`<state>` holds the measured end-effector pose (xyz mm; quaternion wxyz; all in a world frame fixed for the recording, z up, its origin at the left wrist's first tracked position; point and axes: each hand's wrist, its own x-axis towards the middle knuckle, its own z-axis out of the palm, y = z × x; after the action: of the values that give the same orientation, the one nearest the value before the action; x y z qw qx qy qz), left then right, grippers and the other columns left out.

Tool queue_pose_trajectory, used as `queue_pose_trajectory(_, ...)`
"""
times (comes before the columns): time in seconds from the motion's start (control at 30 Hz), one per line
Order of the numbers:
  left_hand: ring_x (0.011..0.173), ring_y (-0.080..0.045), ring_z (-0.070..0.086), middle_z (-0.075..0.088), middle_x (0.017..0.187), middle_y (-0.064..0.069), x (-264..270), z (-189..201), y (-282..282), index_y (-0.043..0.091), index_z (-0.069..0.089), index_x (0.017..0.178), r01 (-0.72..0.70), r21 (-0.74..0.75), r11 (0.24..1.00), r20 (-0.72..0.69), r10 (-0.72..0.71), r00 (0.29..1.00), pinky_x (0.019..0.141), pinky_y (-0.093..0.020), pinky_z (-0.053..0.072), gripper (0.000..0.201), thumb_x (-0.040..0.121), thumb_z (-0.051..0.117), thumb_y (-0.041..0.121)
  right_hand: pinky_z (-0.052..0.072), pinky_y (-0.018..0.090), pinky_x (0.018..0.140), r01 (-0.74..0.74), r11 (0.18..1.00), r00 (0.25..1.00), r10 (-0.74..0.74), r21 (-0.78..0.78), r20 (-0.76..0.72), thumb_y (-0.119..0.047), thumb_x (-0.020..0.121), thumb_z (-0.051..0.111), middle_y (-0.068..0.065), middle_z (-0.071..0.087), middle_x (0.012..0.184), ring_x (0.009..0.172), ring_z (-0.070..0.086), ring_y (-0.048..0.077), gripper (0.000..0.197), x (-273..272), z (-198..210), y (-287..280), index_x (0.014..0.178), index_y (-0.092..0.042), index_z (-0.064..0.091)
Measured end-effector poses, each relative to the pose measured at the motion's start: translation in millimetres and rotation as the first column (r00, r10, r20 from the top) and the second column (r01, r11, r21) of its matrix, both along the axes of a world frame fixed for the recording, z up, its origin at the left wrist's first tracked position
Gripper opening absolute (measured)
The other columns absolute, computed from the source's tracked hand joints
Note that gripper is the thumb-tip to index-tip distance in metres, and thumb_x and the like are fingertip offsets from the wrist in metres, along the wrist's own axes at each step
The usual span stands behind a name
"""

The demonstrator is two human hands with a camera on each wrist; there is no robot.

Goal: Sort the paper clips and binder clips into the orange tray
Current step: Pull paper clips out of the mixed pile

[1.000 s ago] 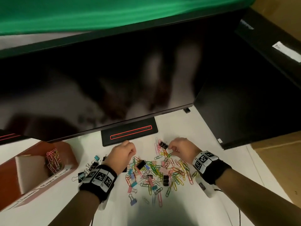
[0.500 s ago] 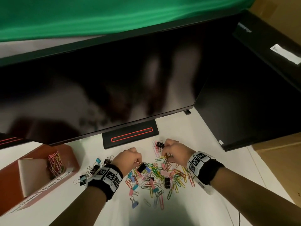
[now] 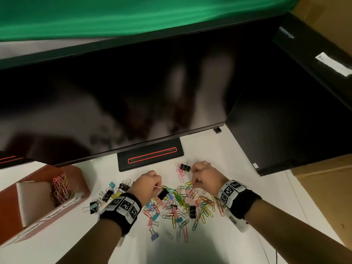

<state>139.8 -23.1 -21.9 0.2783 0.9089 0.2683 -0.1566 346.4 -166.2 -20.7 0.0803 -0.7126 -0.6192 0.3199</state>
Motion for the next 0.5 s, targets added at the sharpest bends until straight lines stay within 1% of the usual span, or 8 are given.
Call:
queue_pose_trajectory(0.03,0.077,-0.015,0.054,0.049,0.088,0.005,0.2,0.1,-0.2,0.018,0.058,0.082,-0.003,-0.002,1.000,0.001,0.003,1.000,0.071,-0.022,0.046,0.007,0.083,0.056,0.011,0.038,0.023,0.093,-0.001,1.000,1.000,0.001,-0.002,0.007,-0.019,0.086,0.062,0.001,0.052,0.120,0.113,0.043,0.020,0.016,-0.4,0.3,-0.3,0.098,-0.013,0.071)
queue_pose_trajectory(0.1,0.076,-0.015,0.055,0.052,0.084,0.005,0.6,0.7,-0.4,0.019,0.057,0.081,-0.016,-0.011,1.000,0.002,0.016,1.000,0.070,-0.023,0.047,0.009,0.082,0.057,0.010,0.039,0.026,0.093,0.012,1.000,1.000,-0.012,0.001,0.009,-0.020,0.086,0.062,0.001,0.053,0.121,0.114,0.044,0.021,0.021,-1.0,1.4,-0.9,0.105,-0.013,0.067)
queue_pose_trajectory(0.2,0.076,-0.014,0.055,0.054,0.082,0.006,1.7,2.0,0.3,0.023,0.052,0.076,-0.026,-0.025,0.999,-0.006,0.026,1.000,0.069,-0.023,0.047,0.015,0.081,0.058,0.010,0.040,0.030,0.097,0.025,1.000,1.000,-0.025,-0.007,0.000,-0.023,0.087,0.062,-0.001,0.052,0.124,0.116,0.043,0.019,0.033,0.1,4.1,-2.7,0.119,-0.017,0.059)
queue_pose_trajectory(0.3,0.074,-0.013,0.055,0.056,0.081,0.006,2.6,3.2,0.2,0.024,0.051,0.078,-0.042,-0.047,0.998,-0.001,0.042,0.999,0.068,-0.022,0.047,0.017,0.081,0.059,0.010,0.039,0.030,0.100,-0.007,0.999,1.000,0.007,-0.047,-0.006,-0.023,0.087,0.062,-0.001,0.050,0.126,0.117,0.042,0.018,0.040,2.7,6.3,-4.2,0.127,-0.020,0.054)
queue_pose_trajectory(0.4,0.077,-0.011,0.057,0.058,0.083,0.006,2.7,2.2,0.4,0.021,0.060,0.088,-0.084,-0.087,0.993,0.013,0.085,0.996,0.071,-0.019,0.049,0.016,0.080,0.061,0.007,0.040,0.031,0.100,-0.017,0.997,1.000,0.016,-0.069,-0.010,-0.020,0.089,0.059,0.002,0.052,0.124,0.116,0.043,0.019,0.036,3.3,5.7,-2.9,0.125,-0.018,0.056)
queue_pose_trajectory(0.5,0.079,-0.010,0.057,0.055,0.086,0.007,3.9,1.7,1.1,0.018,0.066,0.091,-0.093,-0.102,0.990,0.007,0.094,0.996,0.075,-0.019,0.049,0.016,0.081,0.061,0.007,0.041,0.030,0.096,0.002,0.996,1.000,-0.003,-0.089,-0.013,-0.018,0.090,0.057,0.004,0.058,0.118,0.114,0.046,0.020,0.026,2.2,5.8,2.4,0.116,-0.016,0.061)
